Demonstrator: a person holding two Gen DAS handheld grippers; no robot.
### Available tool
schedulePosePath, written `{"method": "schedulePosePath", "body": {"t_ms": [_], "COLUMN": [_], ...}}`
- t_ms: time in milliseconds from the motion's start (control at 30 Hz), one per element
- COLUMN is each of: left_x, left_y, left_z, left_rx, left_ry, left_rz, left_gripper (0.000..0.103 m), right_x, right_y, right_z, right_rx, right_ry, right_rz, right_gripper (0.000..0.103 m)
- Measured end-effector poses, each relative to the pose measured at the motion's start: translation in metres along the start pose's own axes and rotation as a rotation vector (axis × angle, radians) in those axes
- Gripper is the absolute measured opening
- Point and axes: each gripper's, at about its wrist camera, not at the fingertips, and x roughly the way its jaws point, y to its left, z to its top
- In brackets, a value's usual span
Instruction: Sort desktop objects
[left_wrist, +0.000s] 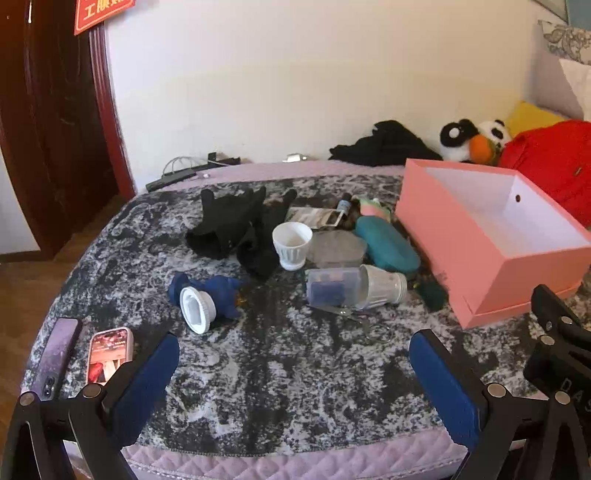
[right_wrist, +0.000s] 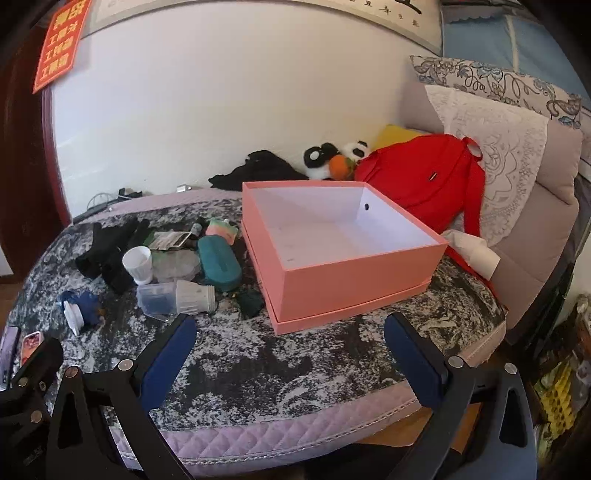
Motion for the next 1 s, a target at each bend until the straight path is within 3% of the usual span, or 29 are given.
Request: {"method": "schedulePosePath", "body": {"t_ms": [200, 333, 1000], "left_x": [0.001, 0.0, 0.003], "left_y": [0.007, -0.002, -0.01], "left_z": [0.002, 0.002, 0.001], "left_rx": [-0.018, 0.019, 0.017], "left_ry": [0.019, 0.033, 0.031], "left_rz": [-0.037, -0.028, -0.04], "left_gripper": [0.103, 0.103, 0.103], "right_x": [0.001, 0.002, 0.004], "right_y": [-0.002, -0.002, -0.011], "right_z": [-0.005, 0.0, 0.001], "right_rx": [0.007, -0.01, -0.001], "right_ry": [0.002, 0.033, 0.034], "right_rz": [0.002, -0.013, -0.046], "right_gripper": [0.103, 0.103, 0.103]}}
